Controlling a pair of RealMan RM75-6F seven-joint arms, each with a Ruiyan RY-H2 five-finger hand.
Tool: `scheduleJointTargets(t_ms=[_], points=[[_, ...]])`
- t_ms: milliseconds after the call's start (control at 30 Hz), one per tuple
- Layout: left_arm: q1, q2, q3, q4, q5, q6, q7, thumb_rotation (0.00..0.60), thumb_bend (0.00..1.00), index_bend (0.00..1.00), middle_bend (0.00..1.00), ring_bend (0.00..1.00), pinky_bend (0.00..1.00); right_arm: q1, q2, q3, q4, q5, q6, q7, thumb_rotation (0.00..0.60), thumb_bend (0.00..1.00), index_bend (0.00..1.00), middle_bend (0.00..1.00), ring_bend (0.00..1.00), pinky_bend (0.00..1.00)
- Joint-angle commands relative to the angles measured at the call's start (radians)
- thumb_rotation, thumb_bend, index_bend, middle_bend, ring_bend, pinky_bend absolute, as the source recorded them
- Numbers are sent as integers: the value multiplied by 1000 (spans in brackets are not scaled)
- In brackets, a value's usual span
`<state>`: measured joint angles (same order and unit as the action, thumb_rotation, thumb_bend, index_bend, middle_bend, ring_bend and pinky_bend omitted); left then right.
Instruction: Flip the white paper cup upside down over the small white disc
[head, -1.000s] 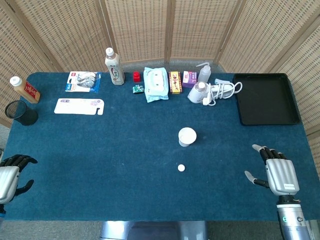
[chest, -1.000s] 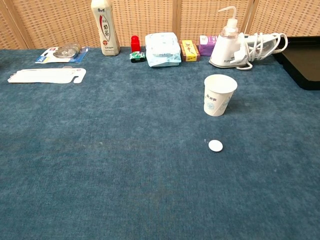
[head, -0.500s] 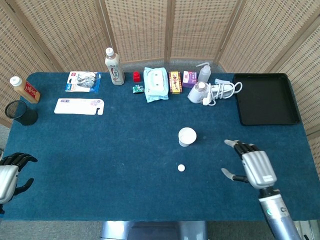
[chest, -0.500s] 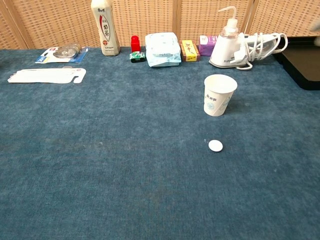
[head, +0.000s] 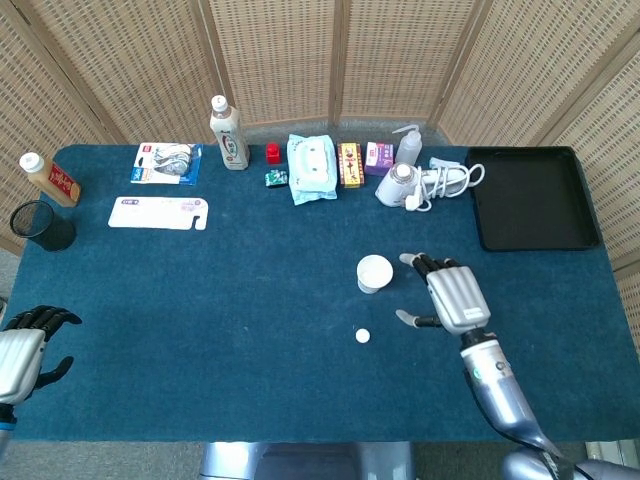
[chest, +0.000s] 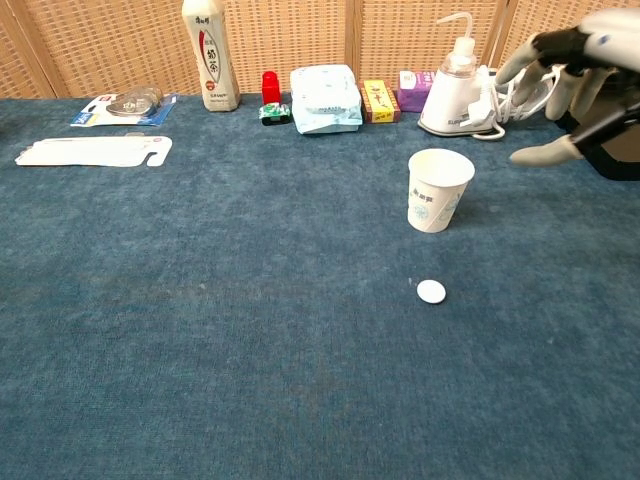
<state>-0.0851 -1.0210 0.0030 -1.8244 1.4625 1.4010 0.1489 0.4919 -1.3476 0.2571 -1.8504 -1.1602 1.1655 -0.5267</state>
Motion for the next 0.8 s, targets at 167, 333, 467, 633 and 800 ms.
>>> scheduleJointTargets(t_ms=[167, 333, 467, 633, 800], points=[[-16, -8, -7, 7, -17, -26, 2, 600, 248, 356, 320, 216, 228, 126, -100, 57, 99, 214, -39, -156, 421, 211, 224, 293, 411, 368], [-26, -18, -7, 12, -24, -41, 6, 600, 249, 355, 320, 216, 228, 174, -124, 58, 137, 291, -58, -200, 421, 201, 224, 292, 412, 363], [-30, -21, -9, 16, -29, -46, 6, 600, 249, 355, 320, 216, 228, 209, -132, 50, 150, 345, -69, -237, 414, 200, 225, 290, 412, 360], [-35, -21, -10, 22, -34, -53, -3, 600, 249, 355, 320, 217, 228, 256, -142, 38, 164, 412, -79, -290, 420, 201, 224, 289, 412, 353], [-36, -24, -7, 33, -35, -55, -15, 600, 248, 355, 320, 216, 228, 302, -151, 23, 177, 479, -79, -354, 421, 201, 222, 286, 411, 350]])
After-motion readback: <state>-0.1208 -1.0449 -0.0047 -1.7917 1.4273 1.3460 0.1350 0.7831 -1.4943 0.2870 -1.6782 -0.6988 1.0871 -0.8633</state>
